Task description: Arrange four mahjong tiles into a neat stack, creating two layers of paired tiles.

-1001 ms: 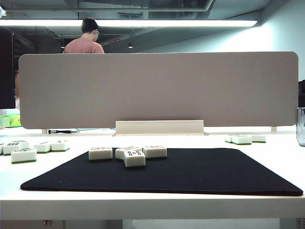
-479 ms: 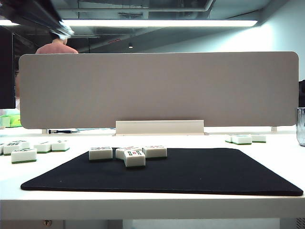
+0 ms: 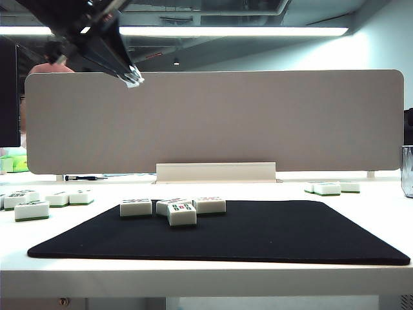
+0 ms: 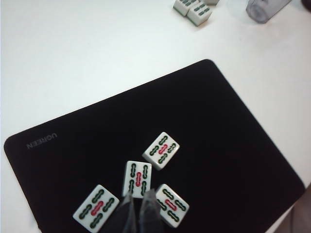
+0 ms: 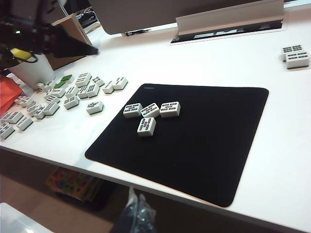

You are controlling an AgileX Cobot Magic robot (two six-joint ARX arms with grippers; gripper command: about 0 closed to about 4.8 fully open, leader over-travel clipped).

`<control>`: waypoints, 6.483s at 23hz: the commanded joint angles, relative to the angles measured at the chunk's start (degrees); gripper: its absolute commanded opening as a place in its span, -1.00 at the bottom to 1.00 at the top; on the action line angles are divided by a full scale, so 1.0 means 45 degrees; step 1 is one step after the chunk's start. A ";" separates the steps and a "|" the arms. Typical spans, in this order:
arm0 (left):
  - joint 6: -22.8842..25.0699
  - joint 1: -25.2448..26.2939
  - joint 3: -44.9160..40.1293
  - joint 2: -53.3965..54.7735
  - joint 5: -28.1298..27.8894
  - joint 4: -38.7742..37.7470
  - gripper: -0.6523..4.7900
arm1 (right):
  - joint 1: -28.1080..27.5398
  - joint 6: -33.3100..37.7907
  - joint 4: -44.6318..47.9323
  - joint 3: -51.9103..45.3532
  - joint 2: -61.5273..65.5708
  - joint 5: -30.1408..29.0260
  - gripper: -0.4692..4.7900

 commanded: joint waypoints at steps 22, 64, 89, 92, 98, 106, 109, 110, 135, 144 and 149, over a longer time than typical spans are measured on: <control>0.4235 -0.2215 0.3575 0.3662 -0.3084 -0.3536 -0.06 | 0.0005 -0.0087 -0.0534 0.0034 -0.0151 0.0301 -0.83; 0.8446 -0.3954 0.3551 0.7305 -0.3458 -0.2817 -0.01 | 0.0005 -0.0083 -0.0534 0.0039 -0.0151 0.0321 -0.83; 0.8116 -0.4095 0.7130 0.7286 -0.4949 -0.6892 0.41 | 0.0005 -0.0083 -0.0529 0.0034 -0.0151 0.0452 -0.83; 0.6348 -0.3245 0.7130 0.7310 -0.5770 -0.6742 0.34 | -0.0005 -0.0083 -0.0534 0.0034 -0.0151 0.0452 -0.83; -0.0238 -0.1564 0.7111 0.7349 -0.5770 -0.6596 0.02 | 0.0000 -0.0083 -0.0534 0.0034 -0.0151 0.0457 -0.83; -0.5139 -0.1375 0.7106 0.7436 -0.5095 -0.7130 0.62 | 0.0000 -0.0083 -0.0529 0.0034 -0.0151 0.0461 -0.83; -0.6858 -0.1370 0.7101 0.7631 -0.5149 -0.7368 0.61 | 0.0000 -0.0083 -0.0529 0.0034 -0.0151 0.0461 -0.83; -0.7733 -0.1370 0.7096 0.7796 -0.5149 -0.7524 0.61 | 0.0000 -0.0087 -0.0529 0.0034 -0.0151 0.0466 -0.83; -0.4269 -0.1535 0.7130 0.8709 -0.5226 -0.8092 -0.09 | 0.0000 -0.0083 -0.0529 0.0034 -0.0151 0.0461 -0.83; -0.2093 -0.1574 0.7130 0.8257 -0.5149 -0.8607 -0.09 | 0.0000 -0.0083 -0.0539 0.0034 -0.0151 0.0457 -0.83; 0.4192 -0.2477 0.7116 0.7616 -0.5027 -0.9452 -0.09 | 0.0000 -0.0083 -0.0525 0.0034 -0.0151 0.0617 -0.83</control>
